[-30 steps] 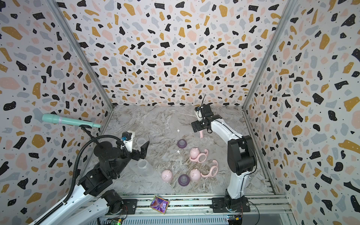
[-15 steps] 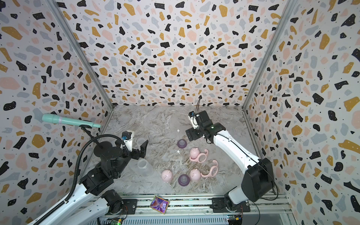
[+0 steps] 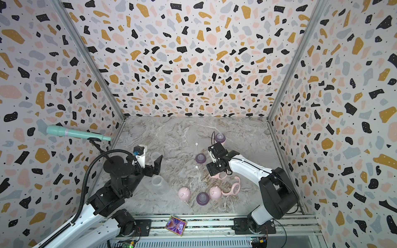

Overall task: Assemble the baby bottles
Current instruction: Pick up the lid from the center of the board.

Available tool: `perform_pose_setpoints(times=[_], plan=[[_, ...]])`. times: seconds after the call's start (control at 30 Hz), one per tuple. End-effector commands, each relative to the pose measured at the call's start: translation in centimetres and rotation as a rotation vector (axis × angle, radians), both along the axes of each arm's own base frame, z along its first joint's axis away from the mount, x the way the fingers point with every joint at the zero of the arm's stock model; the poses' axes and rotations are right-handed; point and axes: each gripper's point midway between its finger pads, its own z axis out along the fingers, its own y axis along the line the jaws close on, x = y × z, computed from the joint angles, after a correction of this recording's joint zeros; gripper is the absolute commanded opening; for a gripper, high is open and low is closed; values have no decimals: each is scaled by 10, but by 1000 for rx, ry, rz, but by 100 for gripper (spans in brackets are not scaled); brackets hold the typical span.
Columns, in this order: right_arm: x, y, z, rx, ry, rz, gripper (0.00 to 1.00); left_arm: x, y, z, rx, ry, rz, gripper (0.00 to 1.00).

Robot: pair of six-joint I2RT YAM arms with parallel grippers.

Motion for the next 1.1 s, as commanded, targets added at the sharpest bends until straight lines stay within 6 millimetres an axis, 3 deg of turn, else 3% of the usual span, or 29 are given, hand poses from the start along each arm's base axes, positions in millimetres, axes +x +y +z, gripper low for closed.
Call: perform_pose_setpoints(times=[0.0, 0.23, 0.53, 0.7, 0.8, 0.9, 1.07], plan=[[13, 4, -1, 34, -40, -30, 80, -2, -1, 6, -24, -14, -9, 100], [24, 3, -15, 12, -62, -34, 77, -2, -4, 3, -19, -5, -24, 100], [23, 0, -29, -16, -46, -31, 75, -3, -8, 0, -6, 6, -49, 100], [24, 0, -28, -23, -51, -25, 65, -3, -10, -1, -1, 12, -61, 100], [24, 4, -14, -18, -74, -15, 57, -3, -11, -1, 0, 13, -64, 100], [24, 11, 12, 22, -102, 9, 51, -2, -11, -2, 5, 16, -62, 100], [33, 29, 92, 190, -191, 61, 40, -2, -12, -1, 10, 14, -68, 100]])
